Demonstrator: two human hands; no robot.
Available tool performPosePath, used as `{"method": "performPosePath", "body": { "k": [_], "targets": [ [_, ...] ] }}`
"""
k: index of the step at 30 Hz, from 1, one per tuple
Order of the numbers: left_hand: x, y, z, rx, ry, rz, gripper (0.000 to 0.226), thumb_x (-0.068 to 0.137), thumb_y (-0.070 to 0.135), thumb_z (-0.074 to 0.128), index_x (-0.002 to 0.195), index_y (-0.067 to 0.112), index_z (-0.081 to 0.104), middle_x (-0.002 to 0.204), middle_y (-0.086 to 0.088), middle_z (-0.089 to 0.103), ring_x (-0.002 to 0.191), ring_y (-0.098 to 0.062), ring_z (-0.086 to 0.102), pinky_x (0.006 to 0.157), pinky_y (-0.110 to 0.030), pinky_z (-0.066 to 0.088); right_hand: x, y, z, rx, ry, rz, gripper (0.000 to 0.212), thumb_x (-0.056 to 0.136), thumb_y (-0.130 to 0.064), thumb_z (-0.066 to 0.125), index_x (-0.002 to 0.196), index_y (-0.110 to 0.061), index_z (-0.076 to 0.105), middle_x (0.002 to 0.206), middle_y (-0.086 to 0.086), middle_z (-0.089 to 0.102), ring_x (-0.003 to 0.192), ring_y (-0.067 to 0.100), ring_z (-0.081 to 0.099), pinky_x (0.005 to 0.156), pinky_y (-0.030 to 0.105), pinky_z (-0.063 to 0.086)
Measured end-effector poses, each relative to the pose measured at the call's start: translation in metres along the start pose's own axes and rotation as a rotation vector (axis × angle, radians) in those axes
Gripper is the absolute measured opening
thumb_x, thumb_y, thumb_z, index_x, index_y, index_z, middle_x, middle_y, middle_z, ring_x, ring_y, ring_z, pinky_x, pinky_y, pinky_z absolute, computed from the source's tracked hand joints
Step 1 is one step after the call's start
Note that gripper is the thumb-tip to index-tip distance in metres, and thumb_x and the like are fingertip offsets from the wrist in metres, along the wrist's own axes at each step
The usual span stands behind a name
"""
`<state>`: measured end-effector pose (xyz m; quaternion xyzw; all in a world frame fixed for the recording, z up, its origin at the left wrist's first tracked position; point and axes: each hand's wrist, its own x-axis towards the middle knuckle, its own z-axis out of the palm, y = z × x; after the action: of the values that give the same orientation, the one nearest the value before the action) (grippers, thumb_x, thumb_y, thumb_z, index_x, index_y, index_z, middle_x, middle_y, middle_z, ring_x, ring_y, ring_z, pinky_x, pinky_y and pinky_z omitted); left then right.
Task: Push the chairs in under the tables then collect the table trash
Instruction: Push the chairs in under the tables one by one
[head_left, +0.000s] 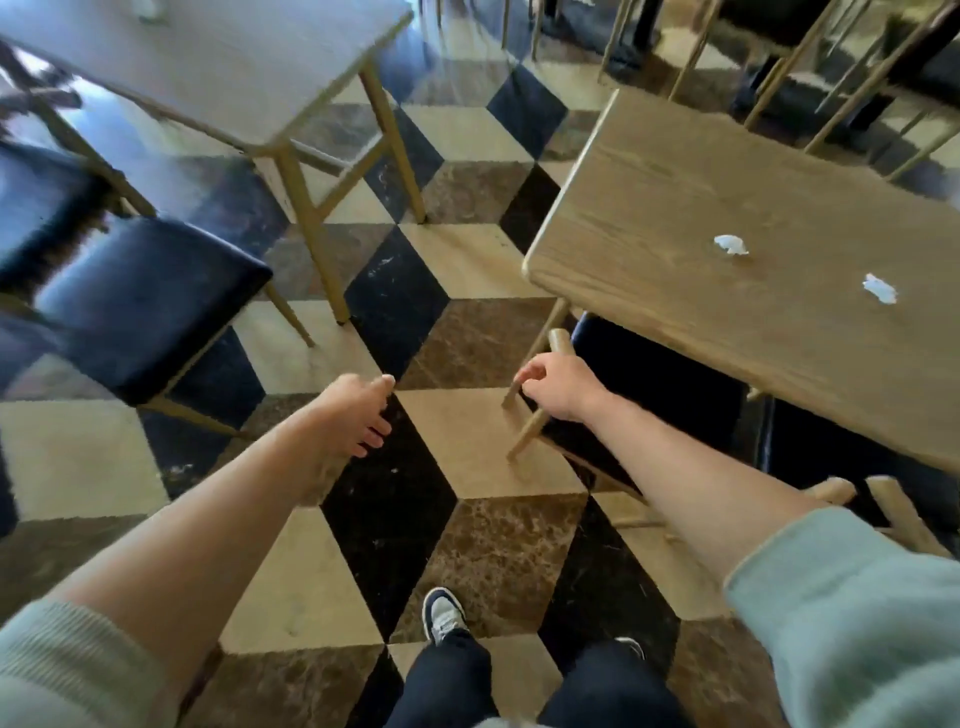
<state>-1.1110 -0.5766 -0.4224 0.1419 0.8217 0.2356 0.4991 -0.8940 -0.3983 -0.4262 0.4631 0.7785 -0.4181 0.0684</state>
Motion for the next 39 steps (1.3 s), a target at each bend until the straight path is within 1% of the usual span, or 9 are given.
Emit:
{"method": "performPosePath", "body": {
  "k": [3,7,16,24,26,31,34,36,39],
  "targets": [
    [-0.009,-0.039,-0.081,-0.008,0.147,-0.041,0.026,0.103,0.035,0.057,0.109,0.012,0.067,0.093,-0.005,0.072,0.083,-0.021,0.073,0.076,-0.040,0.063,0.022,-0.095,0.044,-0.032,-0.104,-0.121,0.015,0.097,-0.024,0.059,0.097,-0.035,0.070,0.095,-0.014,0.064,0.087,0.005,0.058,0.068,0.022,0.046],
    [-0.019,-0.084,-0.187,-0.156,0.246,-0.128,0.040,0.107,0.038,0.045,0.108,0.005,0.067,0.088,-0.010,0.076,0.064,-0.021,0.073,0.055,-0.031,0.058,0.055,-0.211,0.101,-0.079,-0.217,-0.273,0.016,0.096,-0.020,0.059,0.096,-0.031,0.072,0.097,-0.011,0.068,0.093,0.009,0.063,0.069,0.021,0.049],
    [0.013,-0.202,-0.384,-0.437,0.384,-0.265,0.042,0.105,0.042,0.046,0.110,0.004,0.064,0.102,-0.017,0.075,0.082,-0.032,0.073,0.062,-0.039,0.056,0.141,-0.421,0.259,-0.232,-0.407,-0.485,0.014,0.095,-0.021,0.063,0.096,-0.025,0.076,0.090,-0.010,0.069,0.088,0.010,0.065,0.078,0.029,0.056],
    [0.146,-0.193,-0.613,-0.287,0.490,-0.186,0.026,0.103,0.034,0.050,0.095,0.014,0.063,0.098,-0.013,0.072,0.085,-0.029,0.071,0.066,-0.042,0.058,0.300,-0.603,0.370,-0.083,-0.492,-0.463,0.017,0.090,-0.023,0.062,0.080,-0.033,0.071,0.087,-0.011,0.071,0.086,0.008,0.067,0.078,0.031,0.058],
    [0.176,-0.174,-0.663,-0.202,0.510,-0.137,0.022,0.103,0.028,0.049,0.090,0.015,0.062,0.096,-0.015,0.071,0.086,-0.031,0.071,0.072,-0.045,0.060,0.335,-0.639,0.379,-0.014,-0.456,-0.395,0.015,0.086,-0.022,0.062,0.078,-0.030,0.073,0.083,-0.009,0.073,0.083,0.011,0.068,0.077,0.035,0.059],
    [0.225,-0.161,-0.747,-0.098,0.499,-0.160,0.025,0.100,0.033,0.057,0.098,0.012,0.069,0.089,-0.009,0.072,0.078,-0.022,0.069,0.064,-0.034,0.053,0.377,-0.715,0.395,-0.046,-0.560,-0.288,0.018,0.087,-0.016,0.059,0.080,-0.021,0.075,0.085,0.004,0.075,0.083,0.022,0.071,0.071,0.039,0.060],
    [0.275,-0.146,-0.819,0.017,0.515,-0.145,0.028,0.094,0.030,0.060,0.099,0.006,0.072,0.088,-0.012,0.074,0.074,-0.023,0.067,0.064,-0.033,0.051,0.411,-0.772,0.415,0.084,-0.509,-0.211,0.019,0.089,-0.014,0.055,0.092,-0.011,0.074,0.096,0.017,0.075,0.092,0.033,0.070,0.079,0.047,0.059],
    [0.310,-0.132,-0.851,0.148,0.496,-0.135,0.032,0.090,0.036,0.062,0.102,0.008,0.070,0.099,-0.014,0.075,0.087,-0.029,0.069,0.075,-0.039,0.054,0.427,-0.800,0.434,0.175,-0.457,-0.162,0.019,0.090,-0.016,0.057,0.101,-0.014,0.073,0.105,0.015,0.074,0.102,0.034,0.068,0.090,0.049,0.056],
    [0.381,-0.102,-0.889,0.414,0.465,-0.074,0.055,0.088,0.046,0.067,0.131,0.013,0.056,0.128,-0.016,0.057,0.121,-0.038,0.054,0.101,-0.051,0.048,0.461,-0.840,0.476,0.232,-0.455,-0.069,0.038,0.094,-0.025,0.063,0.129,-0.012,0.062,0.127,0.012,0.066,0.119,0.030,0.060,0.103,0.041,0.047]
  ]
}}
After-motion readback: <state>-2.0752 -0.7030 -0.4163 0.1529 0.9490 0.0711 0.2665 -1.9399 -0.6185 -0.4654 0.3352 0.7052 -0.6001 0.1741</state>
